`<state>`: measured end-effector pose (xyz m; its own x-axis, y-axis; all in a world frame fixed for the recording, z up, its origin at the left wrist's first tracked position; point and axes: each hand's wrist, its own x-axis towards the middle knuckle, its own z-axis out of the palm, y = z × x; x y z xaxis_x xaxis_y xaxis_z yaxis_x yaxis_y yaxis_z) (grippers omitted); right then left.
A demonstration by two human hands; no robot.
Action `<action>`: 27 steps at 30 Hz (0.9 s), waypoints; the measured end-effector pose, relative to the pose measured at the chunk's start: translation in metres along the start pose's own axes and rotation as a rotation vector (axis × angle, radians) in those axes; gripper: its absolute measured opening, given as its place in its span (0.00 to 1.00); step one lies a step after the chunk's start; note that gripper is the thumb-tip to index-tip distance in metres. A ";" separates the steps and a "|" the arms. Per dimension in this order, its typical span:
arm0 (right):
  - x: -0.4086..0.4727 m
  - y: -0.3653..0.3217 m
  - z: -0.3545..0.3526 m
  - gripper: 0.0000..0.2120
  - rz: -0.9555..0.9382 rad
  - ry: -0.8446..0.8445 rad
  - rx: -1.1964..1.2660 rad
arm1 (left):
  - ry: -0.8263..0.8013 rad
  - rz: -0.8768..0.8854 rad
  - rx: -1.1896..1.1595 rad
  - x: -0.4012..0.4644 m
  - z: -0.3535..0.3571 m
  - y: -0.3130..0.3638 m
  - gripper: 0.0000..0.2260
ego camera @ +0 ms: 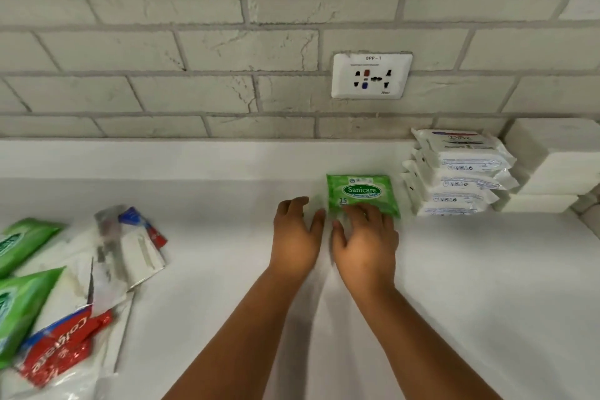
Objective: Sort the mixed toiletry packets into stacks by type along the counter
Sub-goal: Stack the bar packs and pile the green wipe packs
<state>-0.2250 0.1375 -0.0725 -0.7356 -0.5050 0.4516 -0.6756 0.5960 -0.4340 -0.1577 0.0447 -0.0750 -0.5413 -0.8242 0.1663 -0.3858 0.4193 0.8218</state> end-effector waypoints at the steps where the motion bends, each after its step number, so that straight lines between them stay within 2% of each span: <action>1: -0.004 -0.014 -0.002 0.15 -0.018 -0.012 0.034 | 0.017 -0.005 0.014 -0.004 -0.016 -0.004 0.18; 9: -0.033 -0.131 -0.011 0.14 -0.102 -0.195 0.245 | 0.250 -0.075 0.102 -0.033 -0.156 -0.040 0.20; 15: -0.058 -0.240 0.009 0.16 -0.187 -0.315 0.362 | 0.398 -0.105 0.154 -0.044 -0.276 -0.097 0.16; 21: -0.075 -0.345 0.062 0.16 -0.270 -0.475 0.465 | 0.400 -0.231 0.237 -0.037 -0.383 -0.175 0.18; 24: -0.078 -0.387 0.094 0.17 -0.317 -0.594 0.456 | 0.310 -0.405 0.415 -0.032 -0.419 -0.211 0.23; 27: -0.075 -0.418 0.124 0.20 -0.372 -0.667 0.321 | 0.204 -0.518 0.572 -0.030 -0.435 -0.235 0.28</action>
<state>0.1060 -0.1515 -0.0217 -0.2682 -0.9586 0.0959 -0.7878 0.1610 -0.5945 0.2742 -0.1946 -0.0360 -0.0622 -0.9979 -0.0177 -0.9043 0.0488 0.4240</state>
